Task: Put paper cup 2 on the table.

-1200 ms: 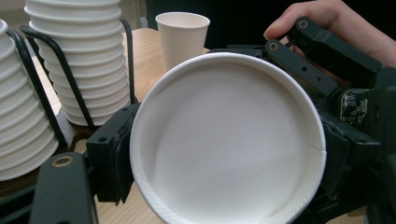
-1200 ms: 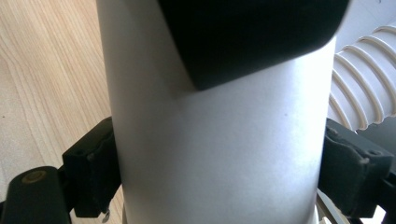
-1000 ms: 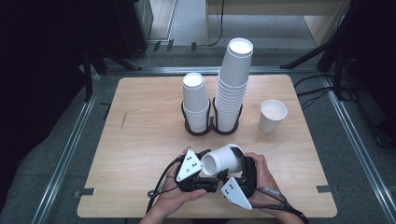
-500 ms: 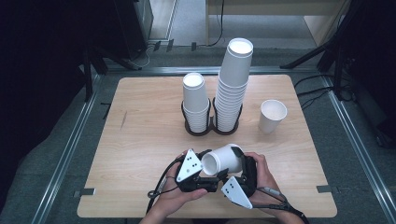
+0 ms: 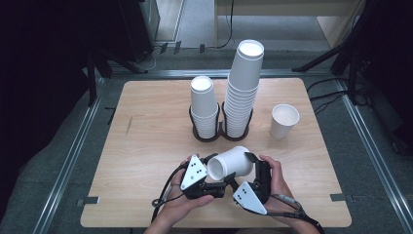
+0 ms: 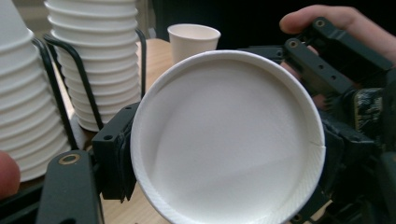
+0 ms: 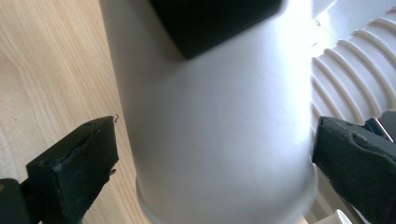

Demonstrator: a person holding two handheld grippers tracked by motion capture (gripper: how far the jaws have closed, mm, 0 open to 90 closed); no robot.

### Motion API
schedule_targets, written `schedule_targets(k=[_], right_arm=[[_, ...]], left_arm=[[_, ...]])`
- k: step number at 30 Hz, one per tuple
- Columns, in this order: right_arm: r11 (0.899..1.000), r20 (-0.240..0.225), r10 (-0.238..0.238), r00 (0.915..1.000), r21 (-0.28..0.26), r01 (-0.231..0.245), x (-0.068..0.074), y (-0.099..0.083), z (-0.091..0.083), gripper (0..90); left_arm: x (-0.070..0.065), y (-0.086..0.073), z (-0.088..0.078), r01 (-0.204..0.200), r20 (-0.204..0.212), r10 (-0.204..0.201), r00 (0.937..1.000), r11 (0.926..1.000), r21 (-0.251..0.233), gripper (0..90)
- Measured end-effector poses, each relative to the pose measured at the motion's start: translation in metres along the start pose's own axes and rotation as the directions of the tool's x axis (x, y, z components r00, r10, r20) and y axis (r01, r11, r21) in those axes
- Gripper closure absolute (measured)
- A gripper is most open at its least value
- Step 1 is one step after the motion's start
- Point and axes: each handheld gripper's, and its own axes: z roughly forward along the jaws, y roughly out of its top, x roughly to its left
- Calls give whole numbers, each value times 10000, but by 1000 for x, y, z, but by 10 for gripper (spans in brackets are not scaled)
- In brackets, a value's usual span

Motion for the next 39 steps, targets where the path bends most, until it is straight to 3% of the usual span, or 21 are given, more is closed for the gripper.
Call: schedule_targets(k=[6,8,11,14,16,18,25,26,27,29,30,31,33,36,39], right_arm=[[9999,102,35,9999,-98,-34,-7,2,-5,7],[9999,192,36,9998,-102,-34,-11,2,-8,7],[9999,249,72,9997,-94,-69,-14,2,-10,7],[9977,377,665,9971,-167,-659,-21,6,-14,7],[9968,401,789,9961,-186,-782,-22,7,-15,7],[9934,514,1134,9922,-245,-1123,-23,11,-16,7],[9858,565,1643,9848,-439,-1620,-25,18,-18,7],[9740,450,2220,9740,-565,-2194,-28,21,-20,7],[9740,450,2220,9740,-565,-2194,-28,21,-20,7],[9497,272,3070,9513,-739,-3043,-31,25,-22,7],[9120,25,4019,9157,-912,-4000,-35,29,-23,8],[9120,25,4019,9157,-912,-4000,-35,29,-23,8],[8822,-112,4614,8871,-1008,-4600,-38,31,-24,8],[8510,-253,5138,8575,-1117,-5132,-41,34,-26,8],[8072,-462,5770,8155,-1202,-5779,-43,37,-27,8]], left_arm=[[4,-1,-1,257,-61,-259,9996,9989,-401,221],[6,-1,-2,221,-487,-246,9985,9984,-516,221],[9,-1,-3,390,-604,-431,9972,9969,-684,221],[13,-1,-6,654,-689,-734,9949,9916,-1115,221],[15,-1,-7,852,-667,-951,9932,9867,-1388,221],[16,0,-8,816,-739,-937,9929,9848,-1531,222],[20,0,-10,1029,-786,-1207,9896,9742,-2011,222],[21,0,-12,1125,-724,-1312,9887,9690,-2200,222],[21,0,-12,1125,-724,-1312,9887,9690,-2200,222],[21,0,-13,1160,-789,-1399,9870,9606,-2525,222],[21,0,-14,1153,-802,-1421,9866,9548,-2739,221],[21,0,-15,1125,-843,-1416,9863,9523,-2837,221],[20,0,-17,1099,-886,-1430,9857,9460,-3051,221],[20,0,-18,1048,-911,-1425,9856,9374,-3322,221],[19,-1,-19,865,-993,-1297,9866,9306,-3557,221]])
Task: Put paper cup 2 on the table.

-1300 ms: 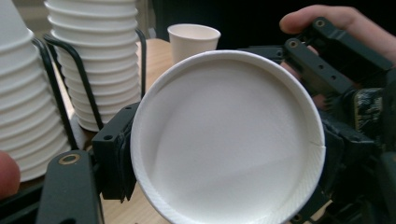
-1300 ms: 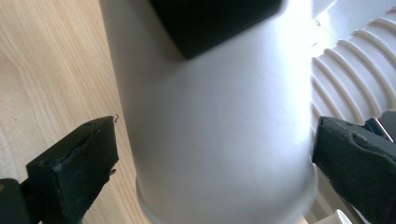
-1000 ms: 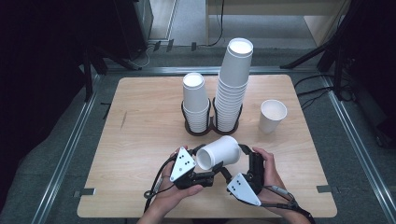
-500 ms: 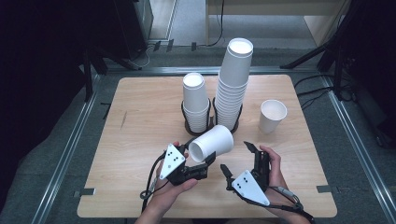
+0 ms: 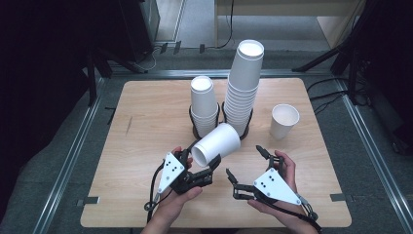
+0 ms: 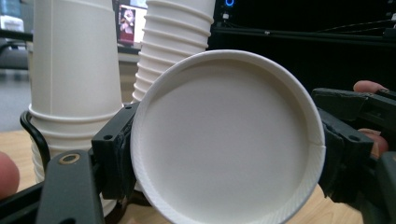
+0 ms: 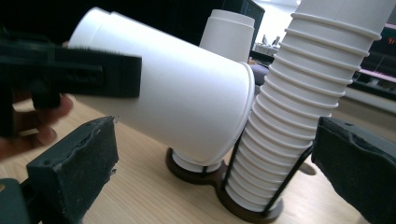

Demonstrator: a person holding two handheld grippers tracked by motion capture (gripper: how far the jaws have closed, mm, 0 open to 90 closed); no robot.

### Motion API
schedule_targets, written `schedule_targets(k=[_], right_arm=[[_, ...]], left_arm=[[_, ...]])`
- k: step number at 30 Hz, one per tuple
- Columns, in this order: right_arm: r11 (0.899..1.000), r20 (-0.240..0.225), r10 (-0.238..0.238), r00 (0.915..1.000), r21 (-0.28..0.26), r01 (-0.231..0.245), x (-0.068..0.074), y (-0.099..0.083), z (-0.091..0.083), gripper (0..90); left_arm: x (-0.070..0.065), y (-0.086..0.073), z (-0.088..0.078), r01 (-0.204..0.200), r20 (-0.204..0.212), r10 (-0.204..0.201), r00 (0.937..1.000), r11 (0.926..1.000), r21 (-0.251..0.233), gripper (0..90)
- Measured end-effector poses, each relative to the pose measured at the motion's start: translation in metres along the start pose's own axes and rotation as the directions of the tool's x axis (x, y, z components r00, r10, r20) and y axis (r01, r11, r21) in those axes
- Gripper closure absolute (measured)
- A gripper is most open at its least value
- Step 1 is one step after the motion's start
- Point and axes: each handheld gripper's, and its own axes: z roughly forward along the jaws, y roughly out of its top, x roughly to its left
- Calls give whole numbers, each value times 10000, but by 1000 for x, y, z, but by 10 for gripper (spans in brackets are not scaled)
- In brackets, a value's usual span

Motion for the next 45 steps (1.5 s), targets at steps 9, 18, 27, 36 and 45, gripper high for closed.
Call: schedule_targets(k=[9,18,27,36,45], right_arm=[[9772,-381,2113,9767,-116,-2119,2,7,1,9],[8776,-581,4784,8762,-27,-4793,-4,4,5,11],[7293,-943,6811,7261,-8,-6842,-6,5,7,9],[4089,-1631,9028,3980,384,-9118,-11,3,10,0],[1984,-1463,9711,1887,546,-9786,-12,10,15,0]], left_arm=[[-3,-1,-1,-185,126,192,9997,9985,-519,221],[-4,-1,-2,-400,48,405,9992,9961,-781,221],[-4,-2,-2,-484,24,489,9988,9940,-982,221],[-5,-3,-1,-616,77,627,9980,9926,-1048,221],[-3,-2,-2,-721,3,725,9974,9913,-1103,221]])
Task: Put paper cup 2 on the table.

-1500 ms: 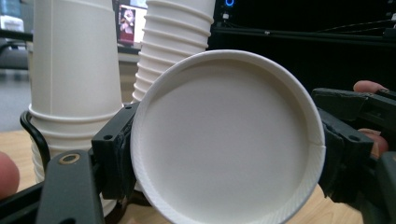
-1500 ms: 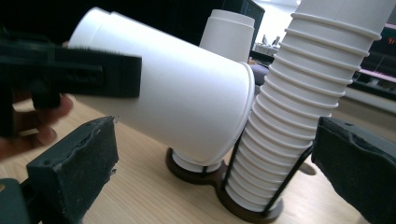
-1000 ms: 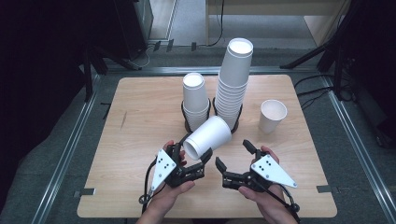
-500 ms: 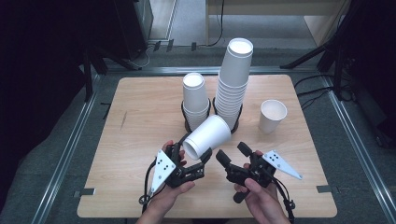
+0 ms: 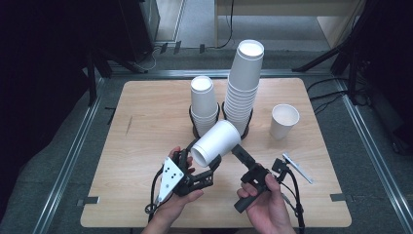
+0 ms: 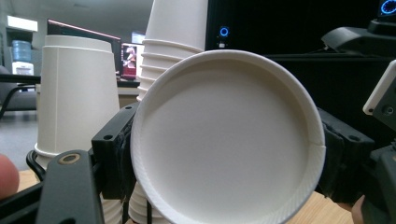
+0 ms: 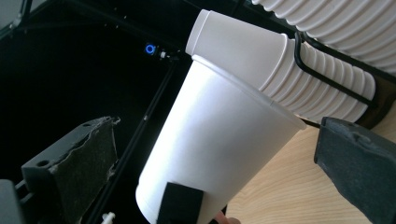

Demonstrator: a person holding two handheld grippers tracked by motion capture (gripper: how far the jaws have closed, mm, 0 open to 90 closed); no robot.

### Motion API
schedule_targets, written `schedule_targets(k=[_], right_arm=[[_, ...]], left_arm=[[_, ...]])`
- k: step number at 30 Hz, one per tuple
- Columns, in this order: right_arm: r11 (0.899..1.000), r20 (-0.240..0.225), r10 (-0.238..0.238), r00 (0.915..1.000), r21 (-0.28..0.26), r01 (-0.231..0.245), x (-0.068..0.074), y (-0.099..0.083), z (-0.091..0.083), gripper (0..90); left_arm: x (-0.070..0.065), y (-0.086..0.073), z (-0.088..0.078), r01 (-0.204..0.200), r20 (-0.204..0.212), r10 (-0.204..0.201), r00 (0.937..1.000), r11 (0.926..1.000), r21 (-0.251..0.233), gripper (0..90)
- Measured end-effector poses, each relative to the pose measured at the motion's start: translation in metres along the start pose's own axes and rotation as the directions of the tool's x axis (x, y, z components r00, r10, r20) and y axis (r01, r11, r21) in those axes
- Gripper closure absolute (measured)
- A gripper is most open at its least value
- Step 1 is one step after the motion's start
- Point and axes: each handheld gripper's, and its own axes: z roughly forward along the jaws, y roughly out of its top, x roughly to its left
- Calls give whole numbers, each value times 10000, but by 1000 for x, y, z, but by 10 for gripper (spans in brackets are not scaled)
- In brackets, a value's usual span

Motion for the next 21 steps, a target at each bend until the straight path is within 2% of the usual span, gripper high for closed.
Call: schedule_targets(k=[2,12,21], right_arm=[[9985,162,537,9984,-112,-535,1,1,3,0],[9903,278,1392,9899,-57,-1391,8,-5,12,0],[9762,393,2168,9754,-104,-2166,9,-9,22,0]], left_arm=[[0,0,0,-3,-10,3,10000,10000,-19,221],[-1,0,-1,-180,32,180,9998,9996,-211,221],[-4,0,0,-292,115,296,9995,9991,-308,221]])
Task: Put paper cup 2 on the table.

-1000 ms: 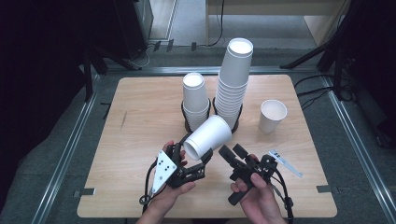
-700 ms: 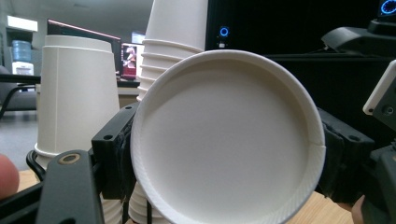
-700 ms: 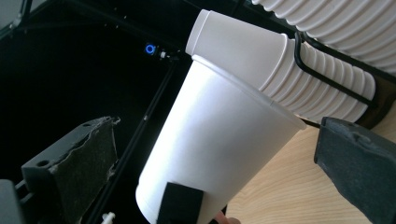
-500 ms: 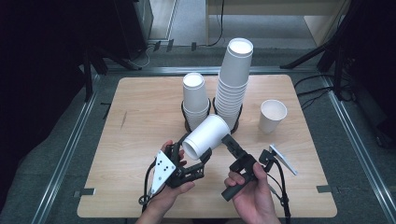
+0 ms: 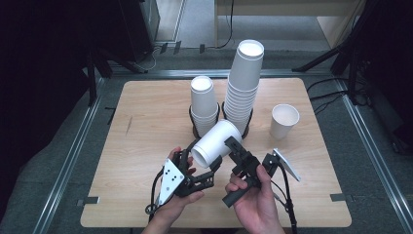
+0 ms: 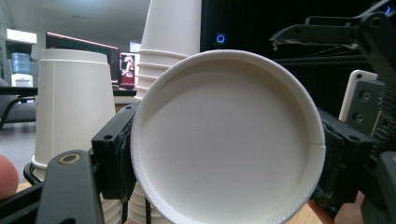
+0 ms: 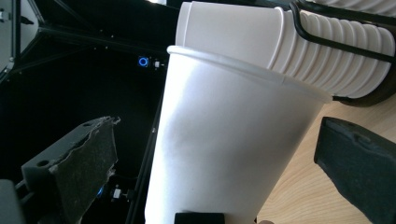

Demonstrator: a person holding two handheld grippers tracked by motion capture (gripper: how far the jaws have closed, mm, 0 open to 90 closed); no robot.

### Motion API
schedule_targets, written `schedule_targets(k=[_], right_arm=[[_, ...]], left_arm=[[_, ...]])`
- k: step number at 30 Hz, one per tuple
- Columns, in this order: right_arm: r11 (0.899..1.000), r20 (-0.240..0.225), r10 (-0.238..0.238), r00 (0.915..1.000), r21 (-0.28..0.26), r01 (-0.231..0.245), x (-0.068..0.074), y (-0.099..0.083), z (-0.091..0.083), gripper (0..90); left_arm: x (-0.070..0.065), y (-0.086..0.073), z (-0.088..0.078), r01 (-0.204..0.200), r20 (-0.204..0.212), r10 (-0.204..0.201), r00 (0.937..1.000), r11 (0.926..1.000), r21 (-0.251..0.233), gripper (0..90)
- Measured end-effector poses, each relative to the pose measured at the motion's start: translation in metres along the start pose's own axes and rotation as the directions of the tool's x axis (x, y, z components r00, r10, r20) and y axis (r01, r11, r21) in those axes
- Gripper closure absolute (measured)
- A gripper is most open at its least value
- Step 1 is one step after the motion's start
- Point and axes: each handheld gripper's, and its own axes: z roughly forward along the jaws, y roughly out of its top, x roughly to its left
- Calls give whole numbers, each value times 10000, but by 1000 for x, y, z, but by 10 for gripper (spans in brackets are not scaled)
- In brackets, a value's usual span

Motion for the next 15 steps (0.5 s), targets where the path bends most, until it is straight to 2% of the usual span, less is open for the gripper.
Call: schedule_targets(k=[7,15], right_arm=[[9991,100,417,9991,-17,-417,0,-1,10,0],[9987,256,508,9984,44,-510,-2,-2,19,0]], left_arm=[[-1,1,0,-30,64,31,10000,10000,-82,221],[-4,1,0,-100,174,102,9998,9999,-111,221]])
